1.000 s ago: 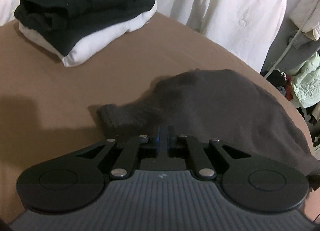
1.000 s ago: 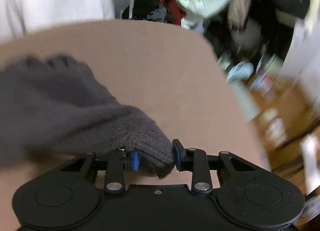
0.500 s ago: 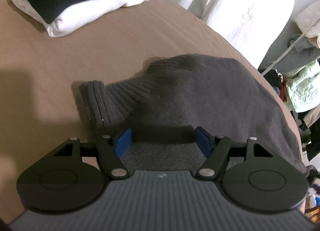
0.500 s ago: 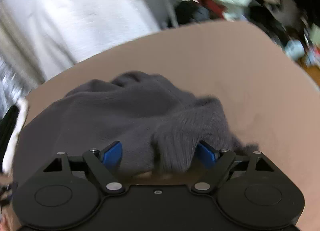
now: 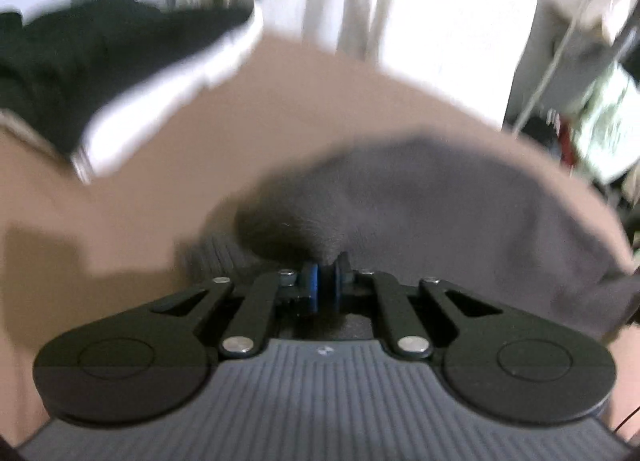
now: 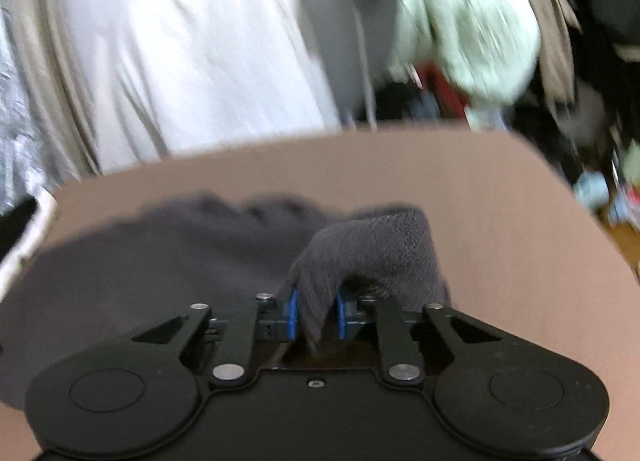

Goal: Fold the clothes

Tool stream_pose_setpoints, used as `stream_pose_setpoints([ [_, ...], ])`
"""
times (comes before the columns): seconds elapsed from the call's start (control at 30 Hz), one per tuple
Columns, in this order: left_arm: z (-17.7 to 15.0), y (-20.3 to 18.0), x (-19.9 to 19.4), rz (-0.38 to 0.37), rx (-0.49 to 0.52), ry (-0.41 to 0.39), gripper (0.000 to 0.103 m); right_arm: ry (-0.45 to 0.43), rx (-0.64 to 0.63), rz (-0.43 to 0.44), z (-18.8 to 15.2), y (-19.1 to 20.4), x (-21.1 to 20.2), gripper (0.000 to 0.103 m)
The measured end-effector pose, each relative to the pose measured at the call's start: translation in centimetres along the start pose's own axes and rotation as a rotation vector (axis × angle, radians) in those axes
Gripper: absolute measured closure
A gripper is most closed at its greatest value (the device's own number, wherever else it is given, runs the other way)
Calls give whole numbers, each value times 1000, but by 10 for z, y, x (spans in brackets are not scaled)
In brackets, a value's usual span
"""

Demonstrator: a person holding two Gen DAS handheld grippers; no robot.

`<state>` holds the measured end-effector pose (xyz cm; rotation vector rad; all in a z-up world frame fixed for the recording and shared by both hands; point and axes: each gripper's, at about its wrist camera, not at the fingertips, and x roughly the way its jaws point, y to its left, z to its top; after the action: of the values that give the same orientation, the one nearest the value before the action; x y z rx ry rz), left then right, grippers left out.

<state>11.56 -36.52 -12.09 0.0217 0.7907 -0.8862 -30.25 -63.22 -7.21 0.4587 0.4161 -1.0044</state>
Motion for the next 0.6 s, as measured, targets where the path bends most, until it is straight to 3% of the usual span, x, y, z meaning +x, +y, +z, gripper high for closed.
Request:
stream_pose_setpoints([
  [0.07, 28, 3, -14, 9, 9, -75, 96, -75, -57, 4, 11, 8, -8, 88],
  [0.2, 54, 21, -1, 49, -59, -144, 96, -75, -59, -39, 67, 4, 36, 88],
  [0.23, 51, 27, 9, 67, -73, -150, 96, -33, -6, -32, 67, 2, 47, 86],
  [0.27, 43, 33, 22, 89, -79, -136, 96, 11, 51, -24, 66, -1, 58, 86],
  [0.37, 12, 53, 62, 149, -105, -39, 96, 6, 88, -40, 21, 4, 67, 70],
  [0.4, 5, 59, 73, 151, -132, -10, 96, 73, 77, -74, 13, 6, 74, 63],
  [0.43, 1, 63, 81, 149, -153, 8, 96, 117, 60, -84, 9, 8, 79, 63],
  [0.5, 0, 61, 88, 161, -150, 17, 96, 104, 54, -81, 13, 5, 73, 62],
  [0.6, 3, 44, 87, 206, -56, 4, 96, 86, 57, -86, 14, 1, 62, 44],
])
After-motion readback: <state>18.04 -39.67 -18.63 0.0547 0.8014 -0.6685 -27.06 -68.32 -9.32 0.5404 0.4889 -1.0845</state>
